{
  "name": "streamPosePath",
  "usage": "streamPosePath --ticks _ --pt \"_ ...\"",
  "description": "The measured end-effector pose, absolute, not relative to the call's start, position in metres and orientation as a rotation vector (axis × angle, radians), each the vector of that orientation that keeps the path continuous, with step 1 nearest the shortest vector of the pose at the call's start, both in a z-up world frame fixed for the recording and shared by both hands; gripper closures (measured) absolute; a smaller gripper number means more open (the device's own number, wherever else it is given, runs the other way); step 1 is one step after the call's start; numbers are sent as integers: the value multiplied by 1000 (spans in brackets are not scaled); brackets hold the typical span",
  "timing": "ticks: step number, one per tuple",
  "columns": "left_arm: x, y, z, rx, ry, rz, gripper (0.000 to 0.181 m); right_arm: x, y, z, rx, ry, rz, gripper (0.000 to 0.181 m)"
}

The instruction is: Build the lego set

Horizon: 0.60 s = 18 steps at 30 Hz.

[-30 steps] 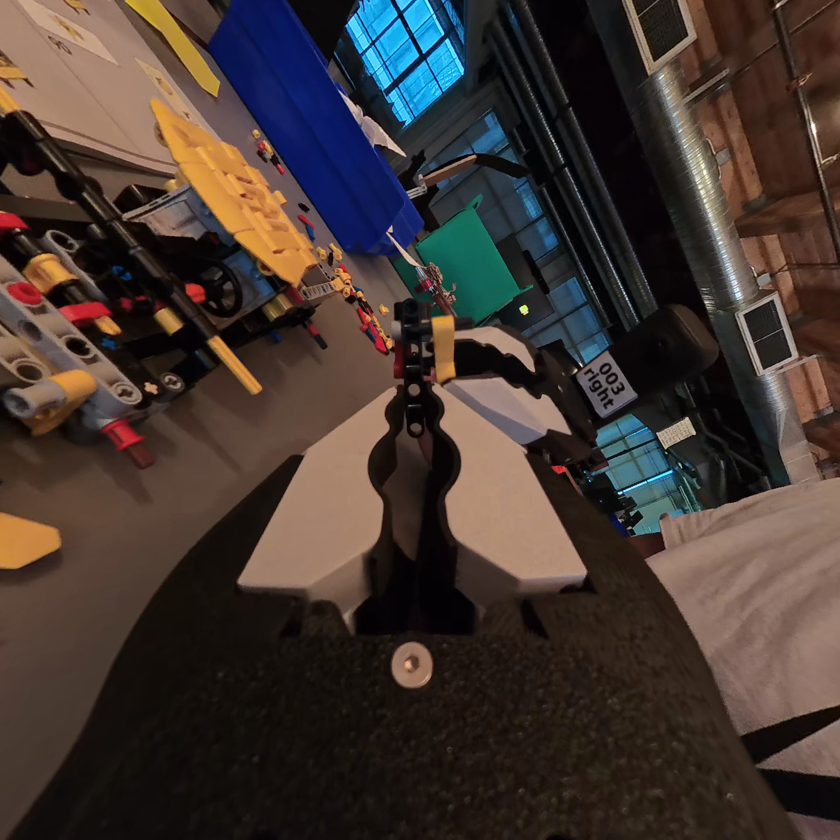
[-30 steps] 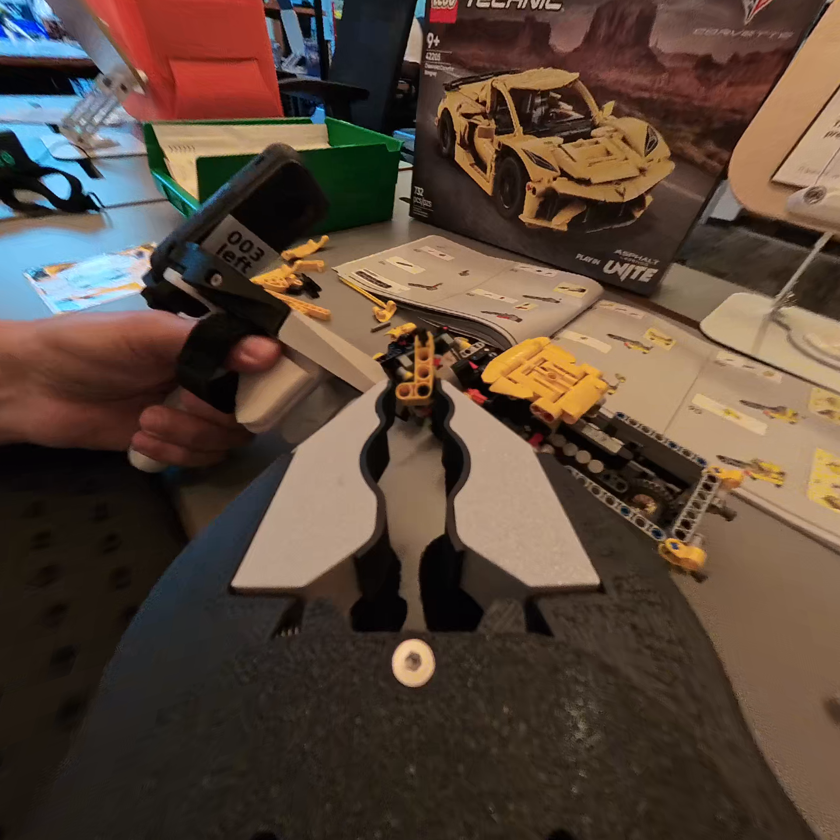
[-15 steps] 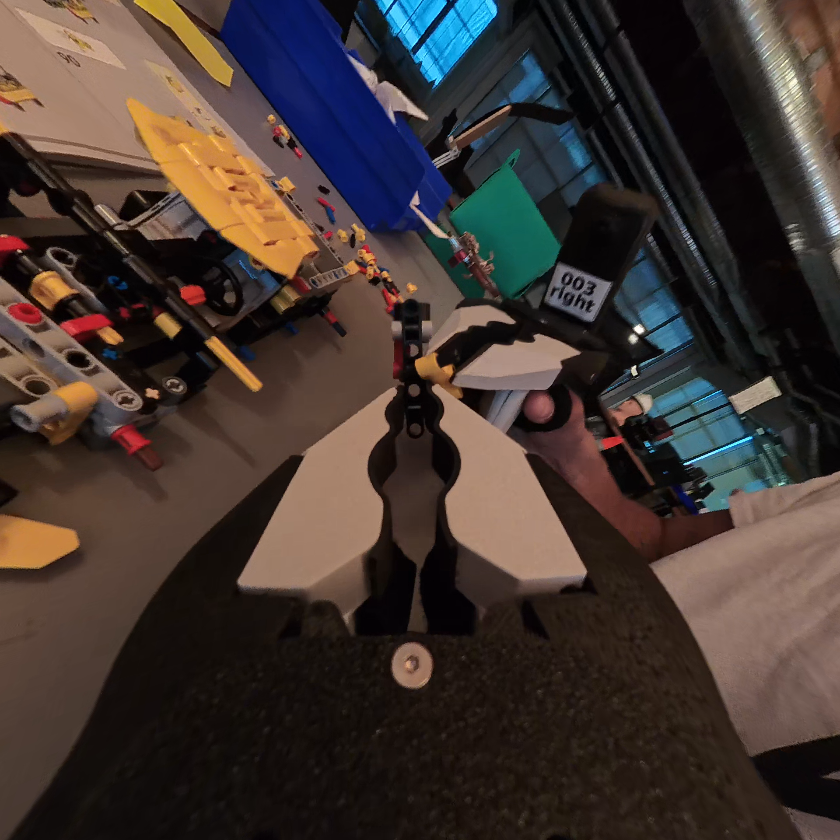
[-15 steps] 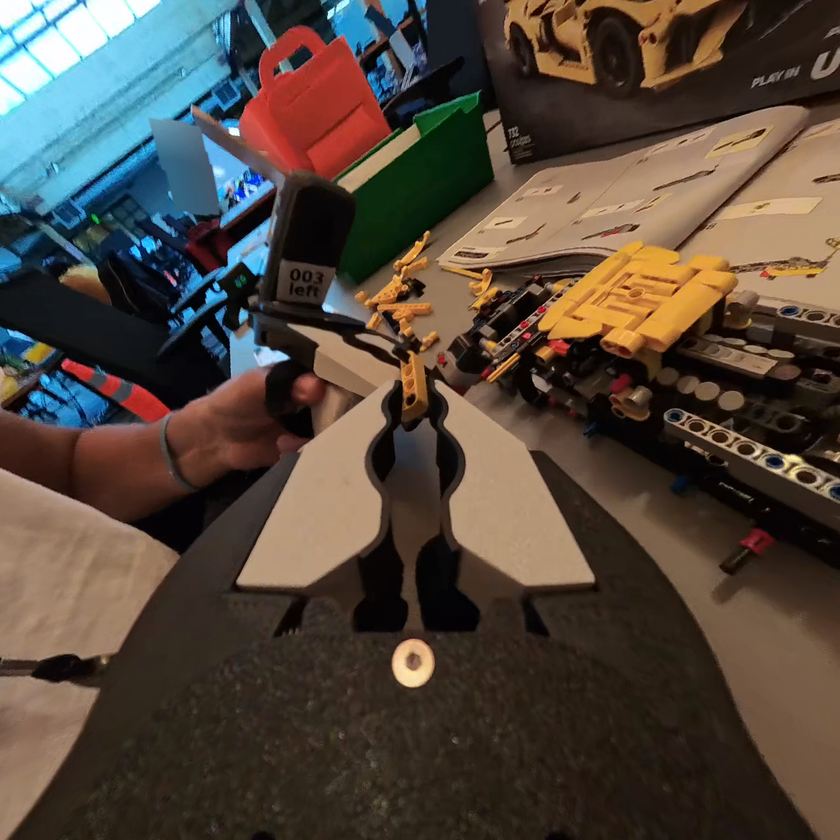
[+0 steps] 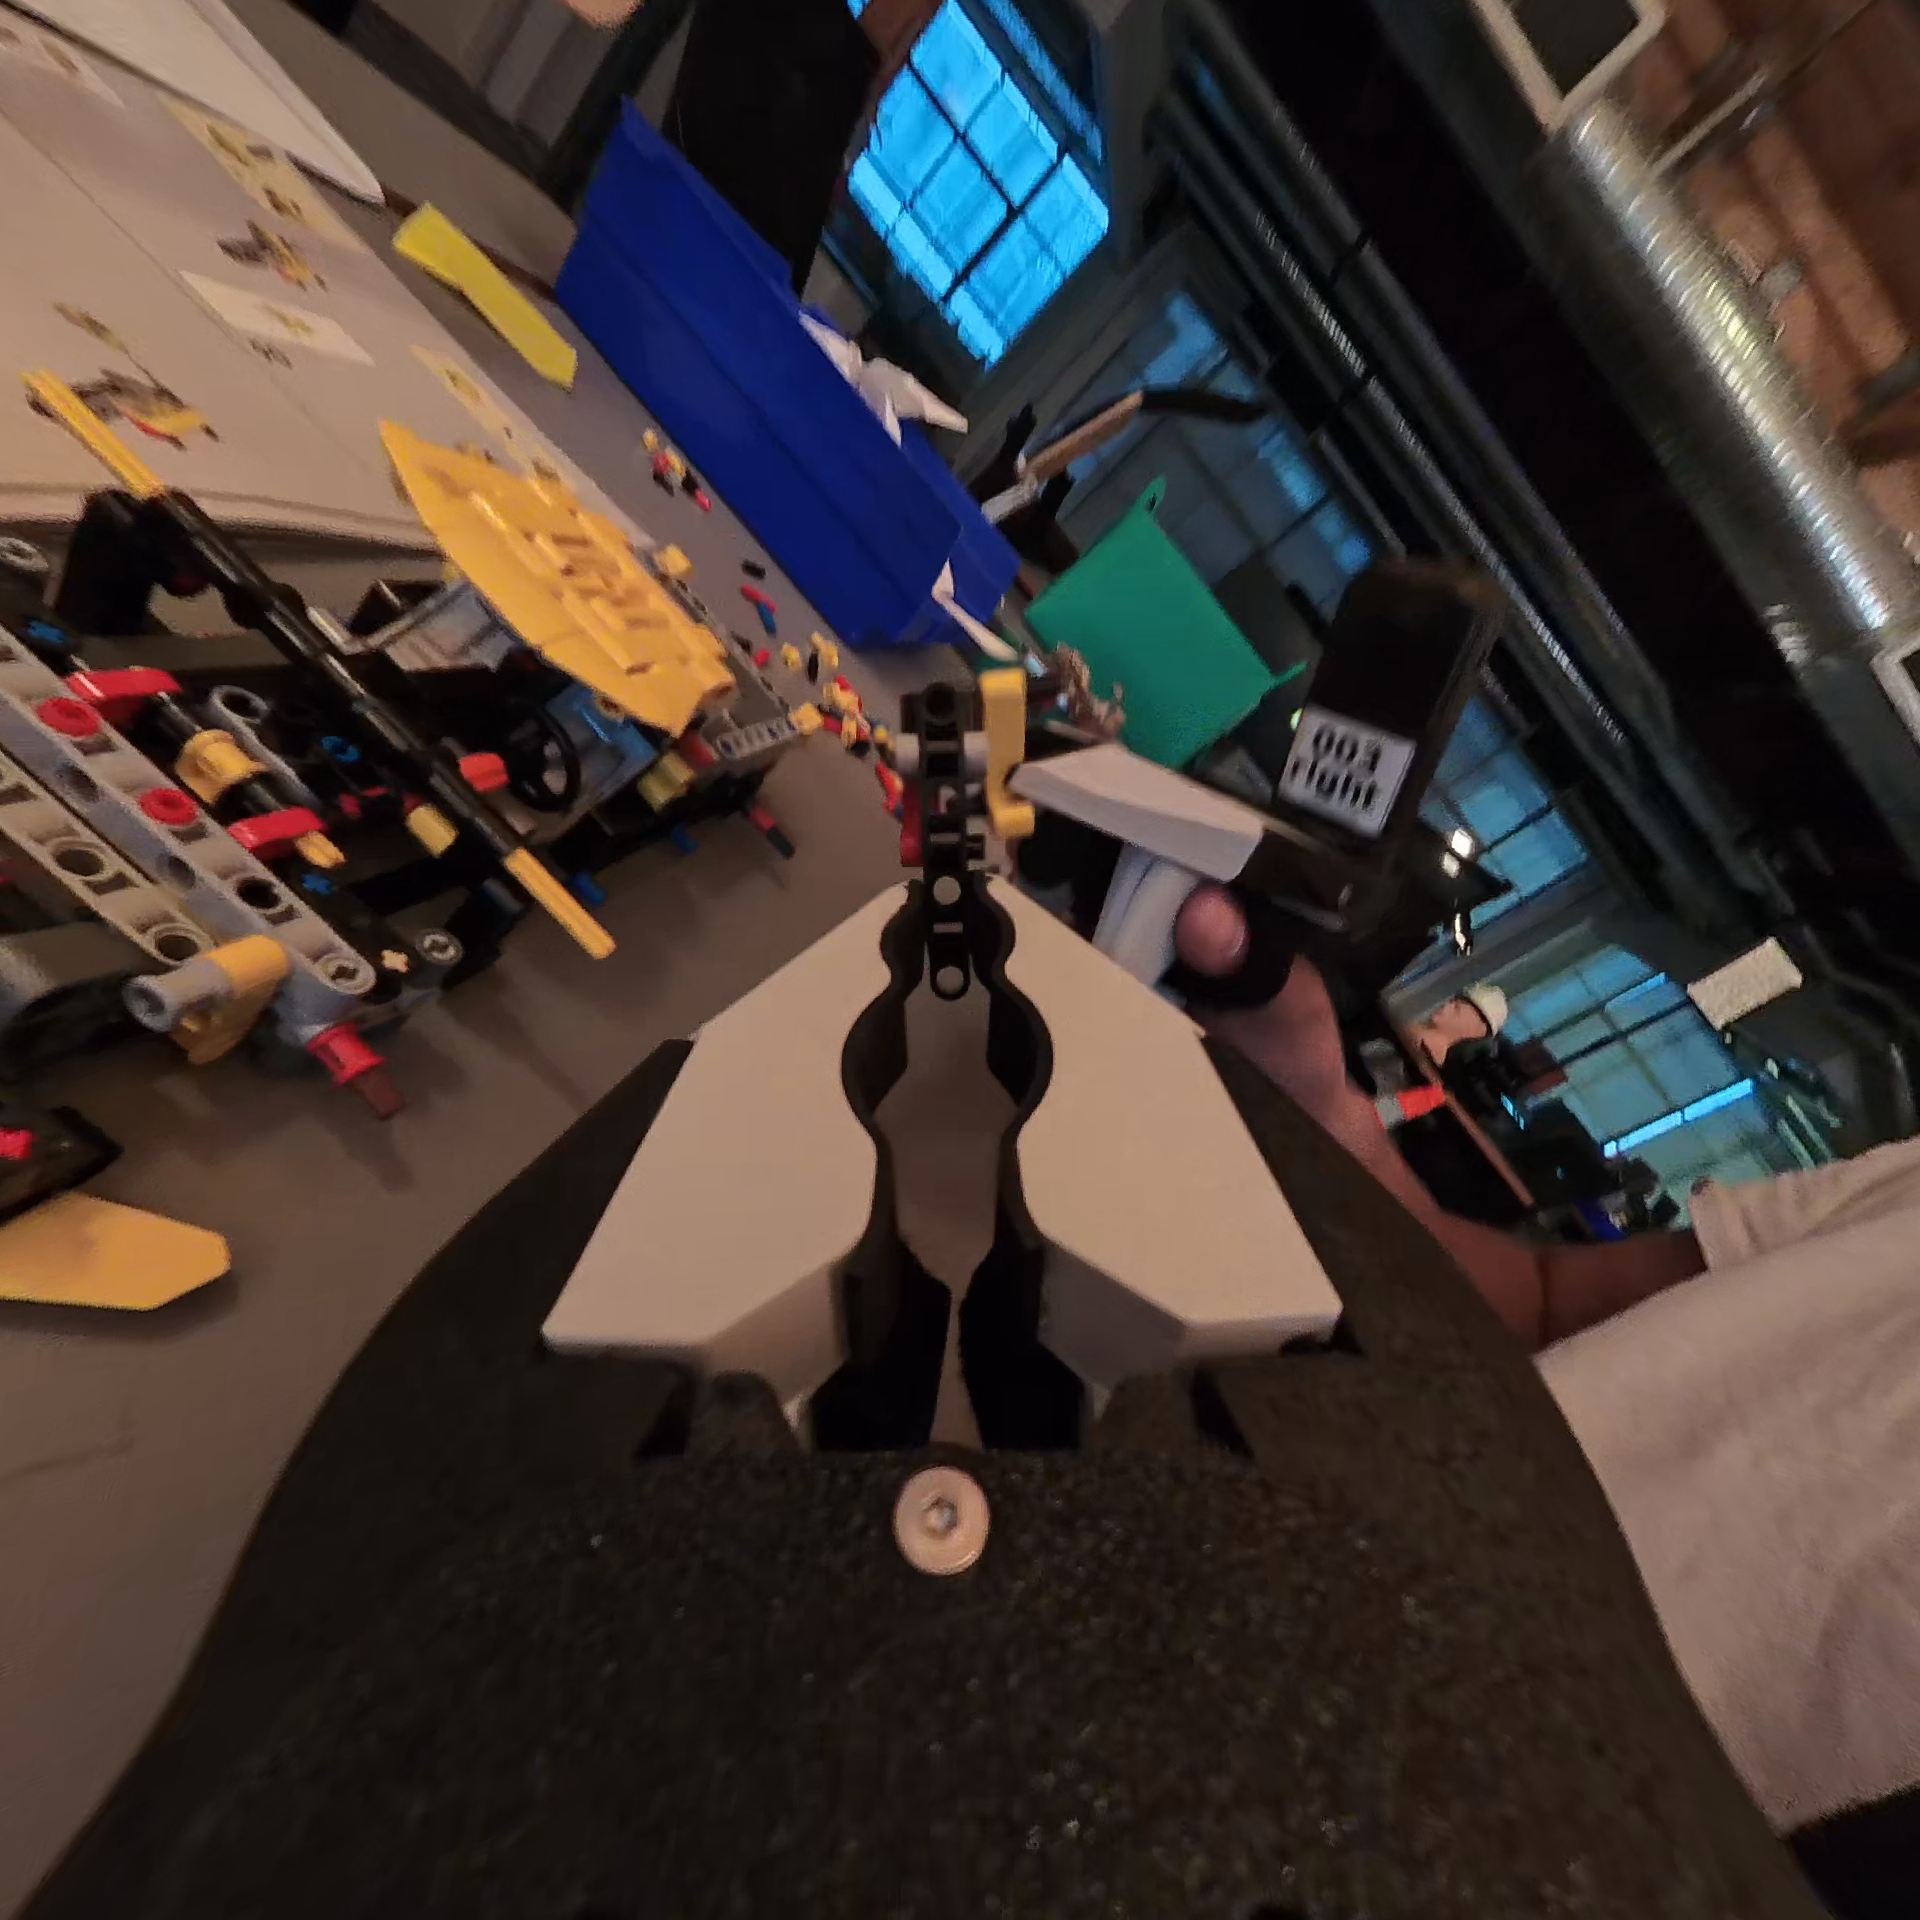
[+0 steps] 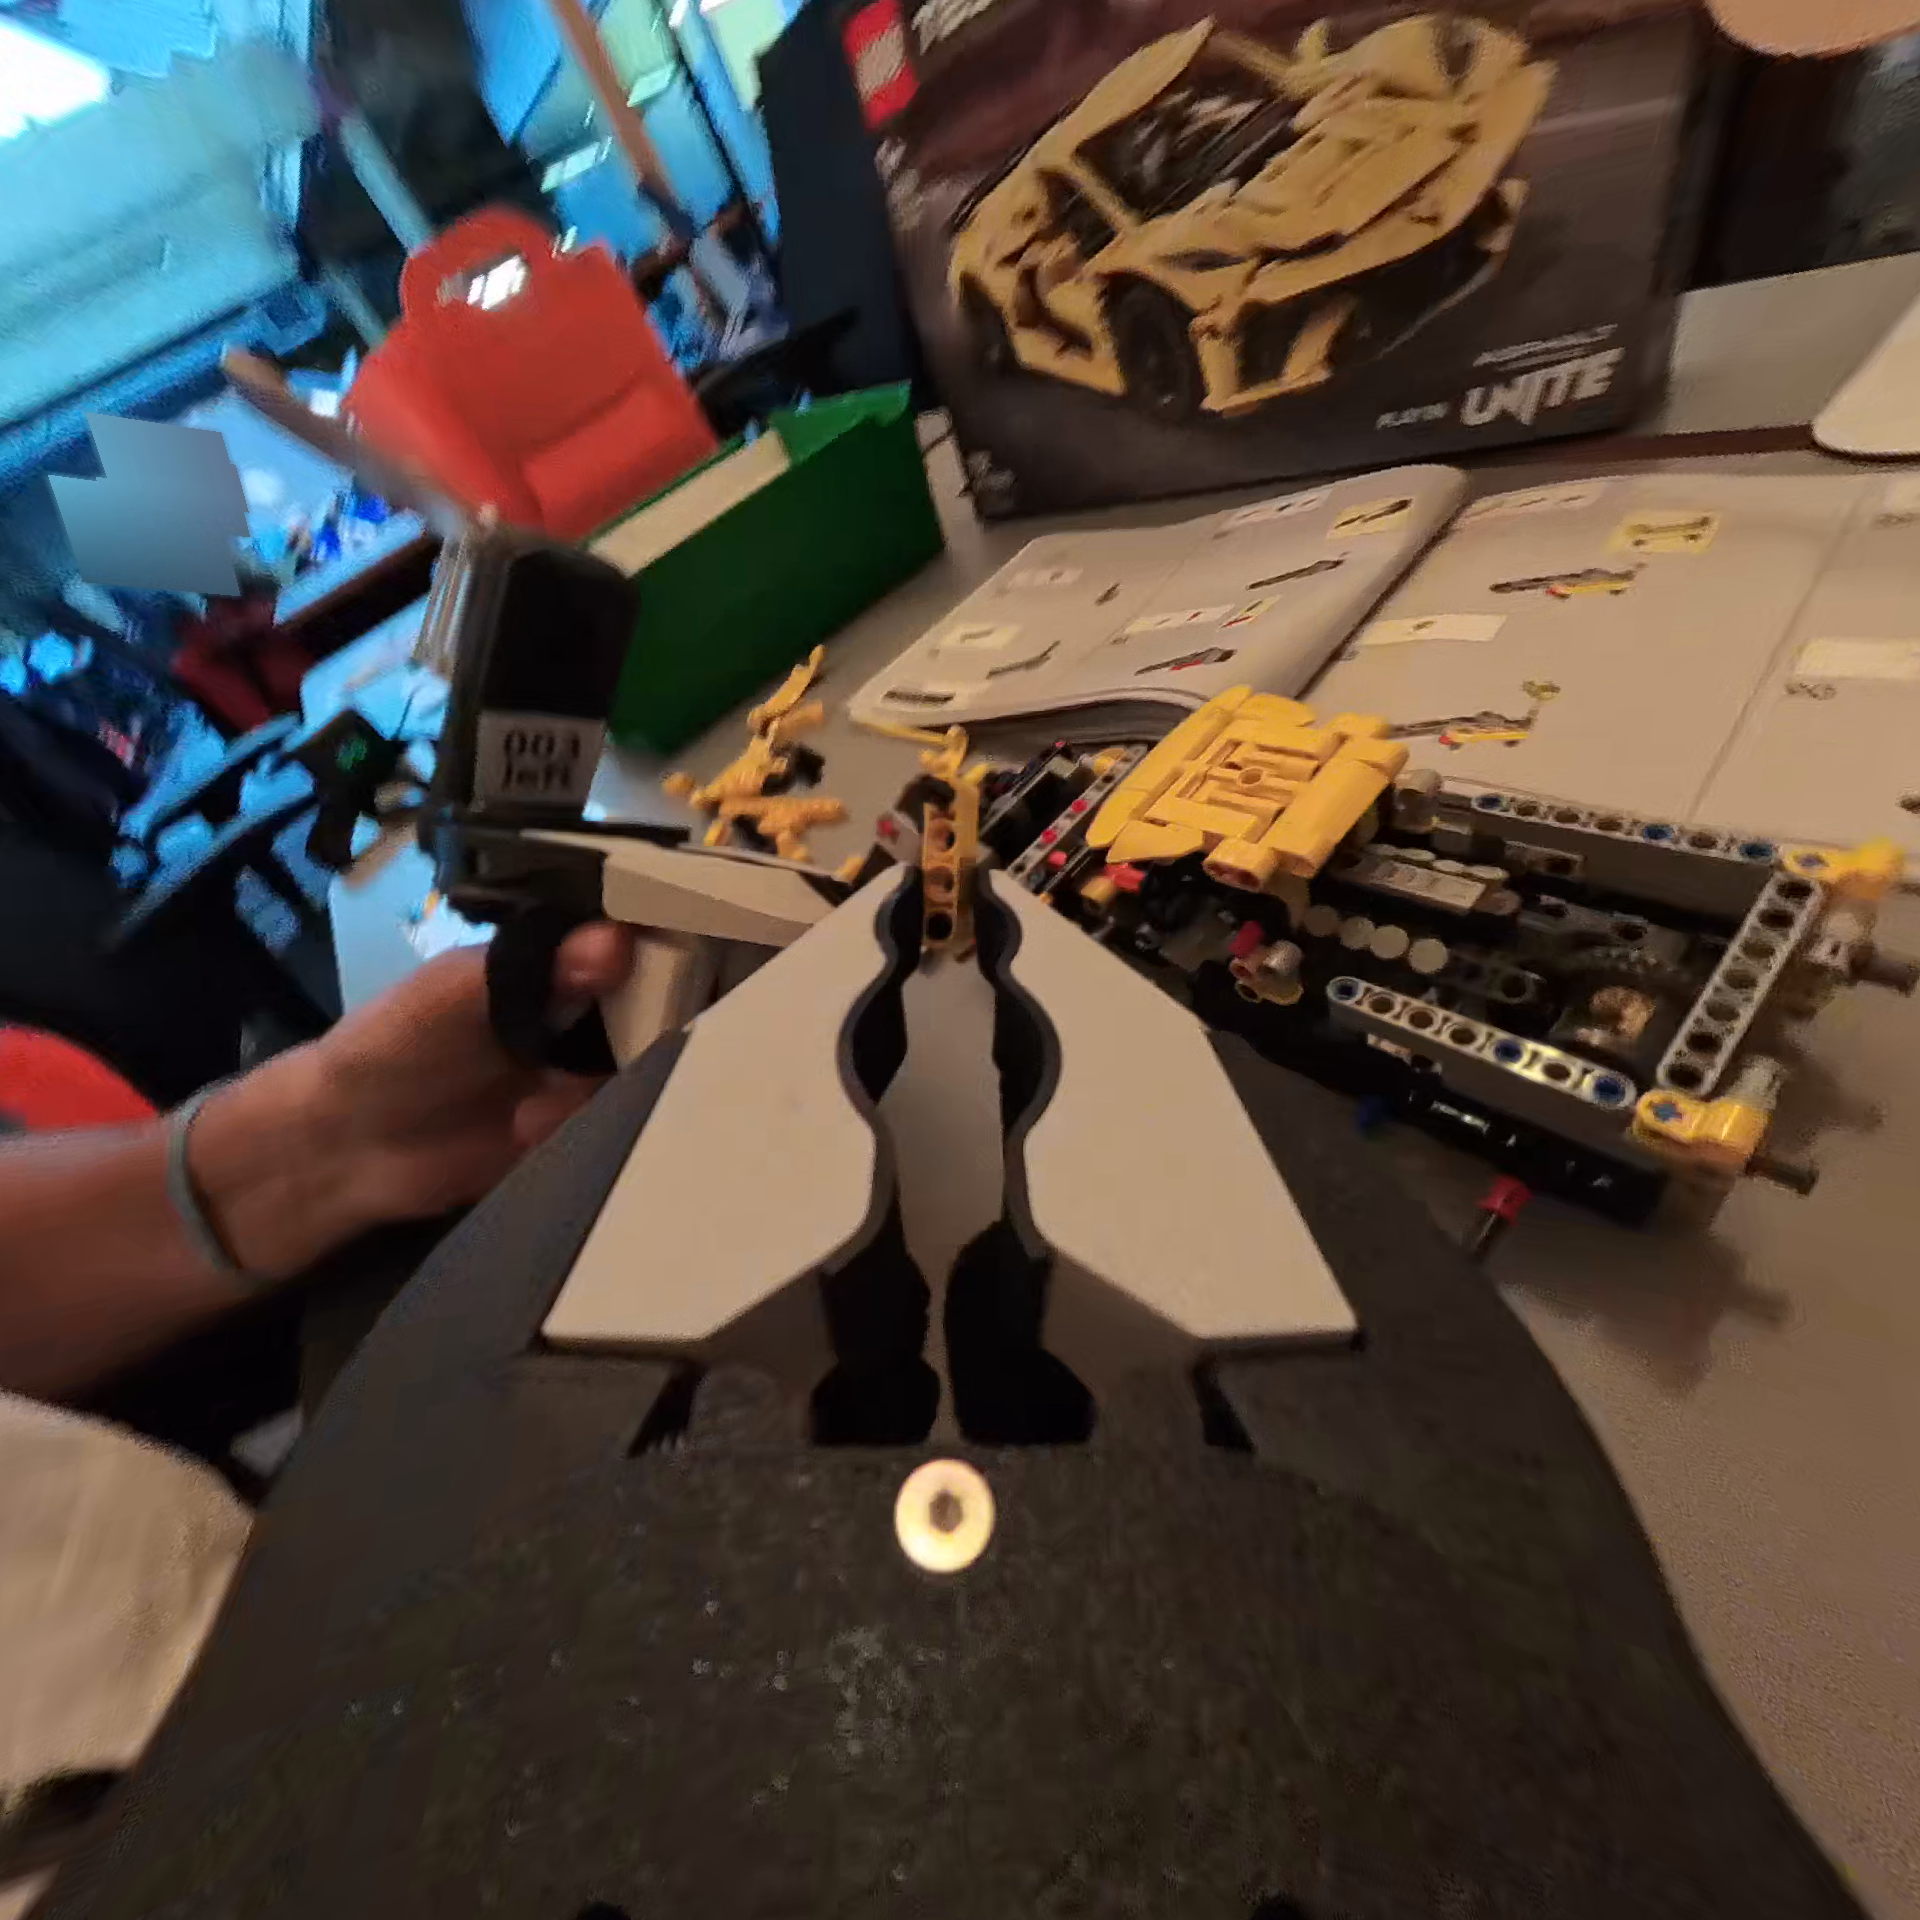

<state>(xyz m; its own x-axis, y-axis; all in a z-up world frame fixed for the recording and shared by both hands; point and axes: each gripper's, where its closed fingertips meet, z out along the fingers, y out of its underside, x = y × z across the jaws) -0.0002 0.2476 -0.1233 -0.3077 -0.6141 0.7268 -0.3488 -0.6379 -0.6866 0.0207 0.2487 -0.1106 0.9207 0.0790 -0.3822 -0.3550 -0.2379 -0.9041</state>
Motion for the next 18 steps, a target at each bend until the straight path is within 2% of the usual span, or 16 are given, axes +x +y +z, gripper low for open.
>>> streamPosePath --ticks 18 --pt "-2 266 -110 -1673 1014 -2011 174 9 274 -100 -1541 483 347 174"
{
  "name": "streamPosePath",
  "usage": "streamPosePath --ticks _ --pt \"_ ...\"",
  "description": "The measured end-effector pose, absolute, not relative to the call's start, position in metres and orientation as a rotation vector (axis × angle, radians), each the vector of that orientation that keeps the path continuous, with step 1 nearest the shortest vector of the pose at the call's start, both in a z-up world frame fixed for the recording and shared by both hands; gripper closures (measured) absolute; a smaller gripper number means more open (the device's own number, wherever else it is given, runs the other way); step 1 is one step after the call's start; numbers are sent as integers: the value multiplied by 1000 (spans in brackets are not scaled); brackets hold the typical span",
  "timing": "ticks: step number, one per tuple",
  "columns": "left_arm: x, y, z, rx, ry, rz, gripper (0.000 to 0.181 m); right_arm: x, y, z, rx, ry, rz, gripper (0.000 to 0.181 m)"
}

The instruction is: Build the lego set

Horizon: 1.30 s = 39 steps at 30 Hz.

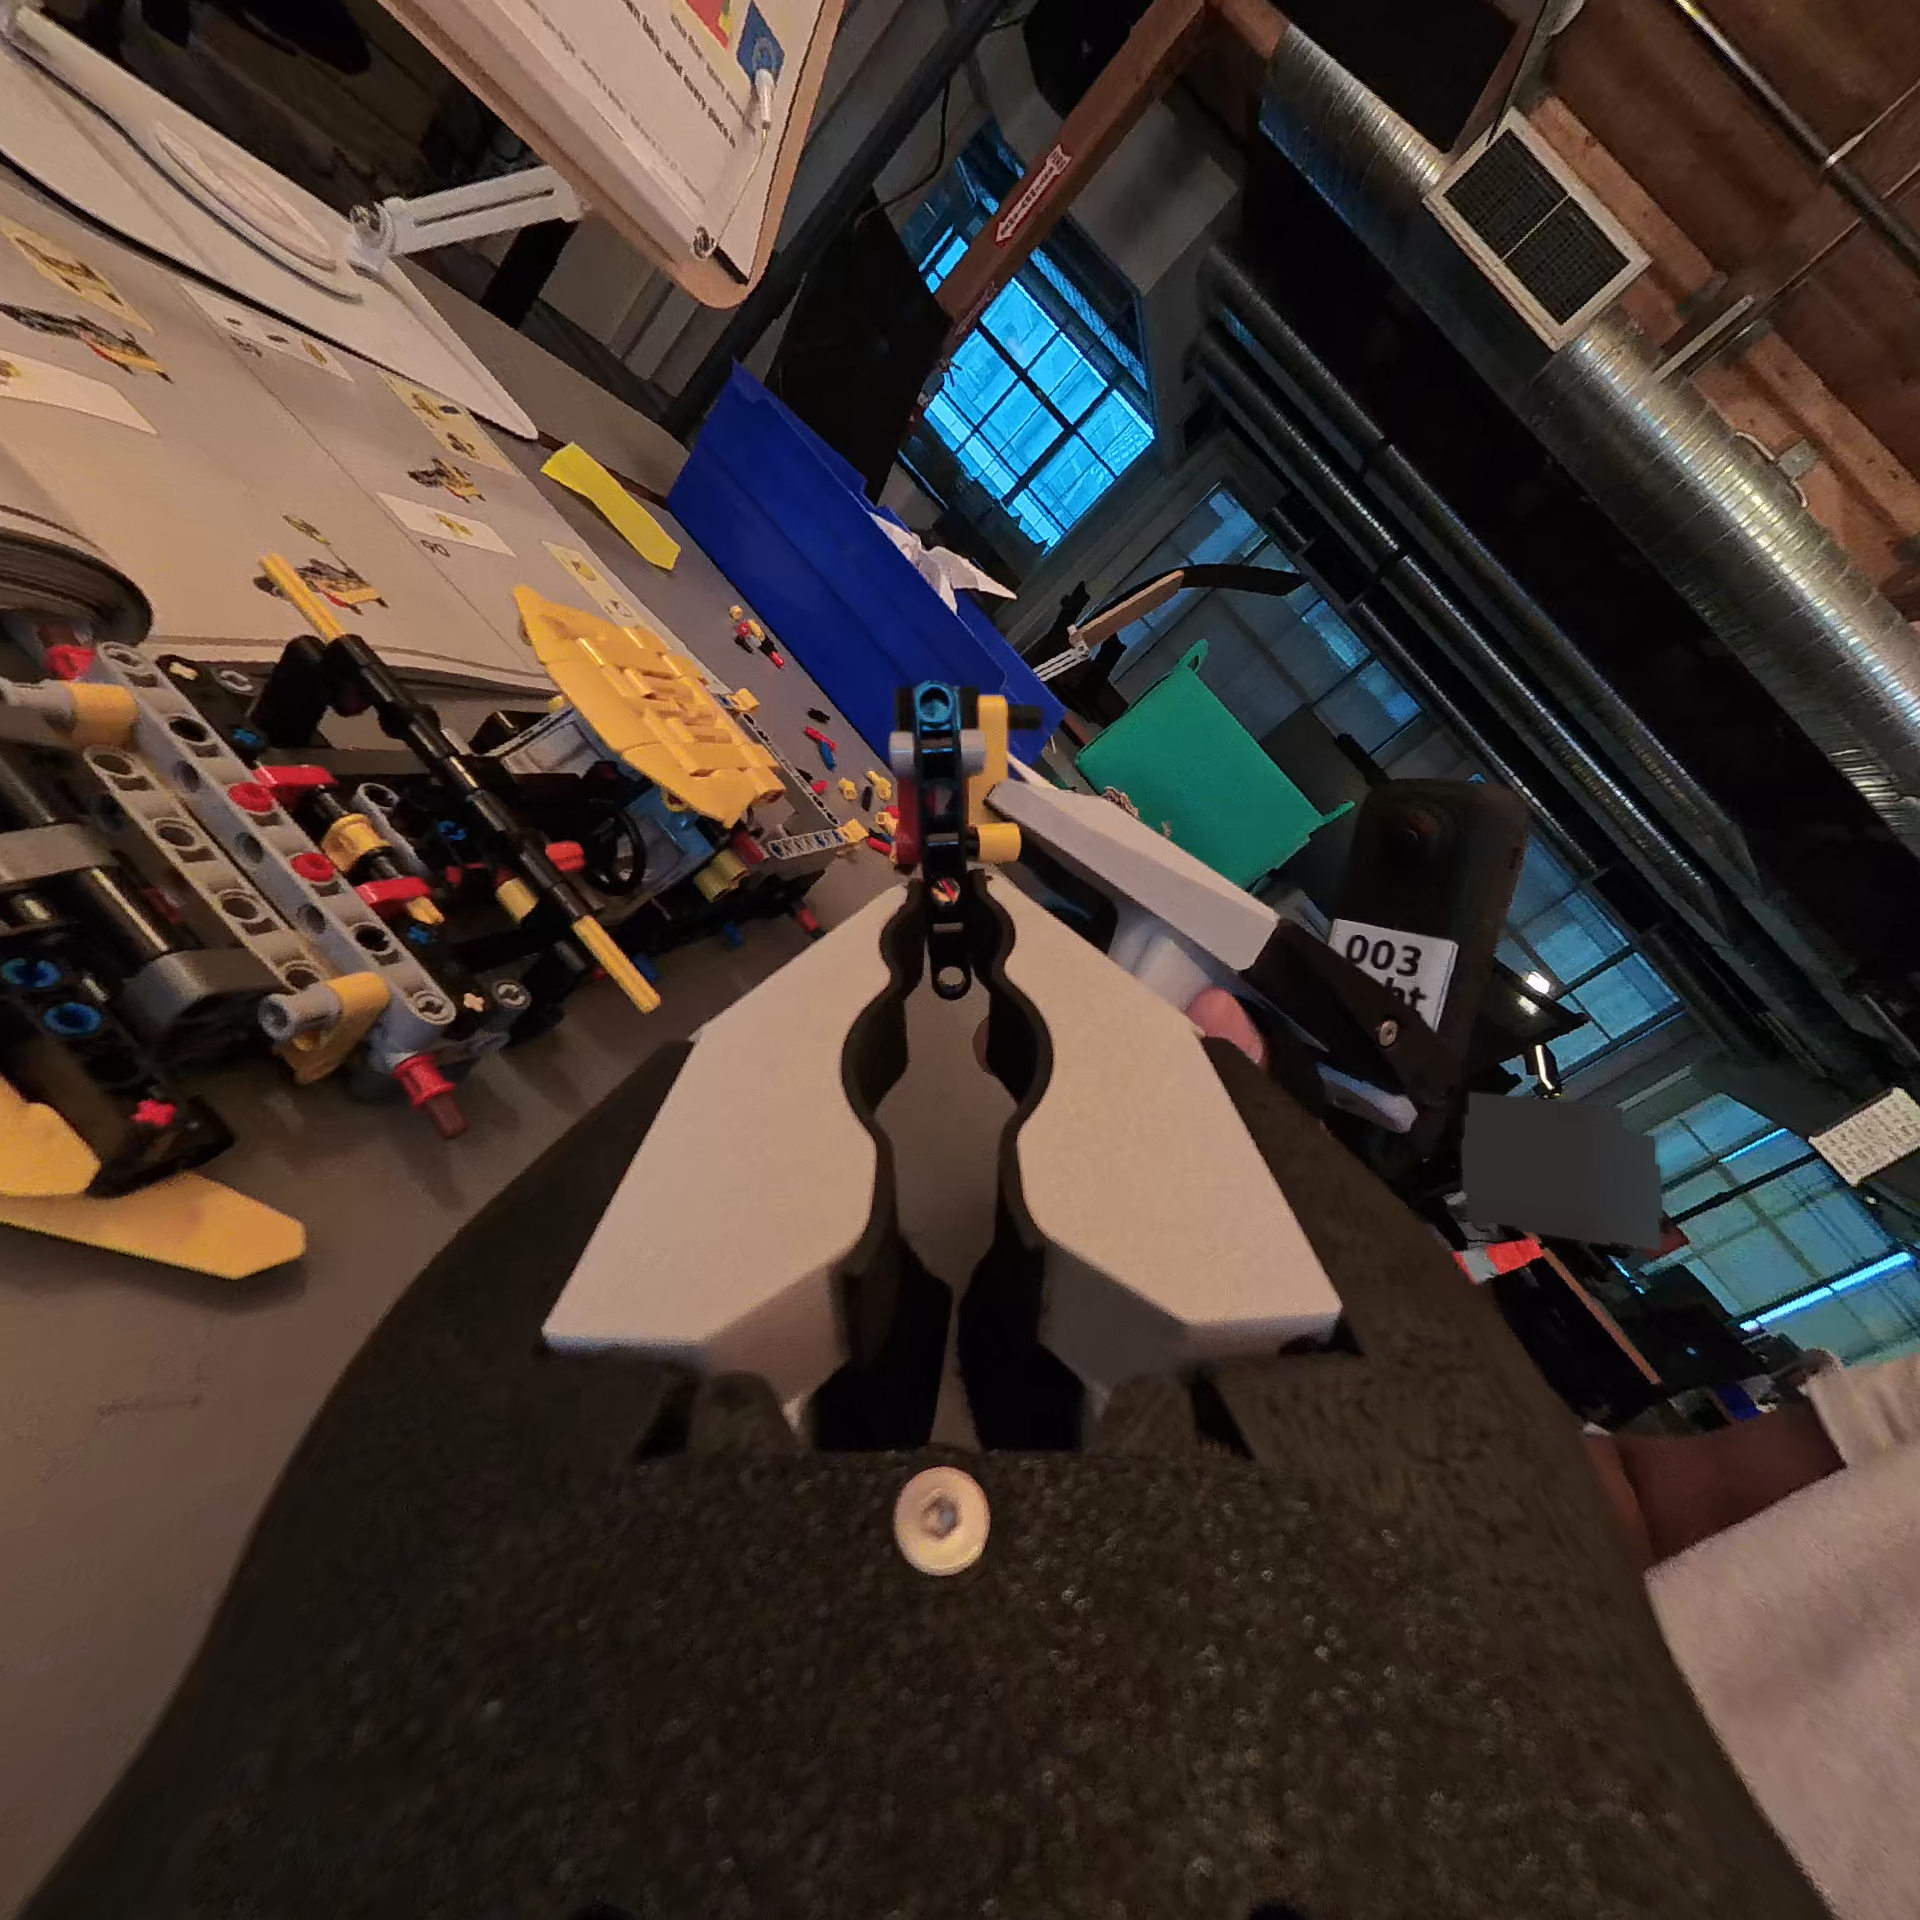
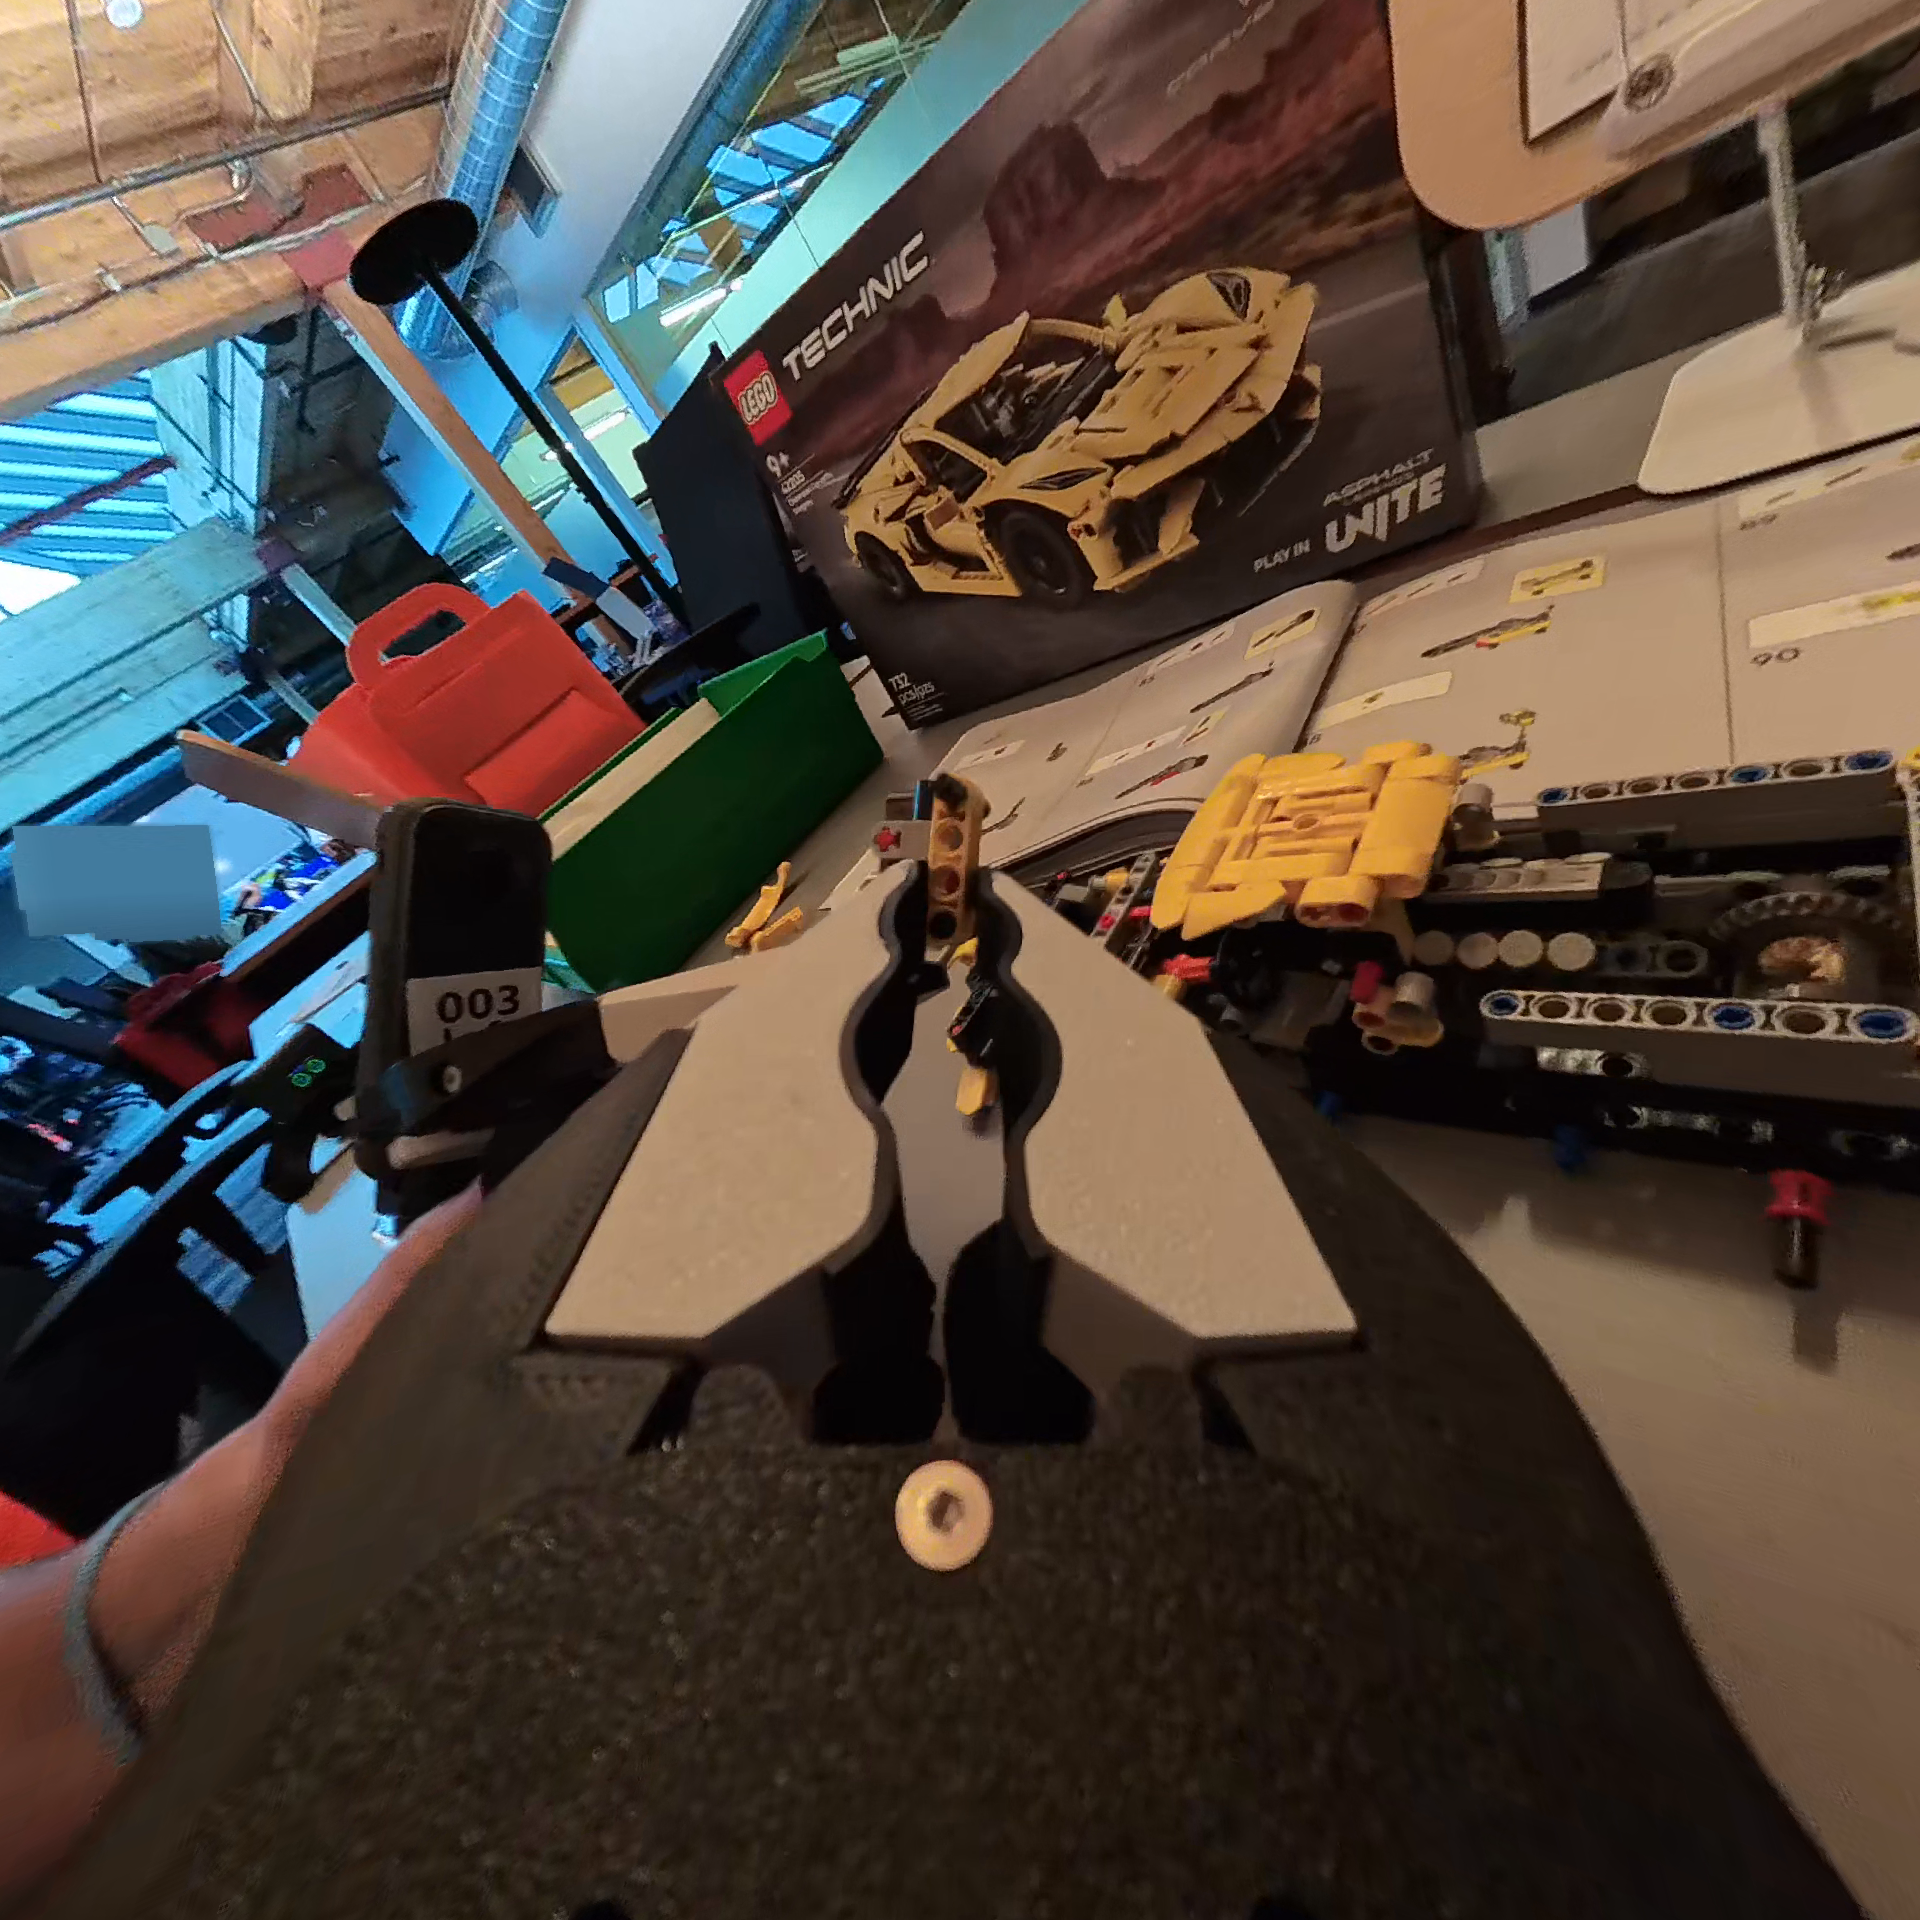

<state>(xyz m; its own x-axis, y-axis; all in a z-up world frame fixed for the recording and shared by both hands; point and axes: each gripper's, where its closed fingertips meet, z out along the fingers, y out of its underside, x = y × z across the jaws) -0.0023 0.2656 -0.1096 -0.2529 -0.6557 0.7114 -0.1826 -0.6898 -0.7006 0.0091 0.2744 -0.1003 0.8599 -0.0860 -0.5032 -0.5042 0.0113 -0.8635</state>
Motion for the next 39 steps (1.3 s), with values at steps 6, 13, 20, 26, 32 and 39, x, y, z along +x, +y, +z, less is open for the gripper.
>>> streamPosePath --ticks 6,13,20,26,32,39 --pt "-3 266 -111 -1693 1002 -2028 174 8 276 -101 -1580 406 184 173" --pt "-1 267 -117 -1761 969 -2113 174 10 276 -109 -1643 389 257 173" --pt "-1 268 -119 -1710 1078 -1867 174 10 278 -111 -1699 382 176 175" --pt "-3 269 -122 -1576 1273 -1471 173 8 278 -113 -1753 424 271 175" --pt "-3 266 -119 -1567 1263 -1481 174 8 276 -110 -1676 460 236 175" --pt "-4 263 -109 -1592 1149 -1723 174 7 273 -99 -1594 417 103 174"
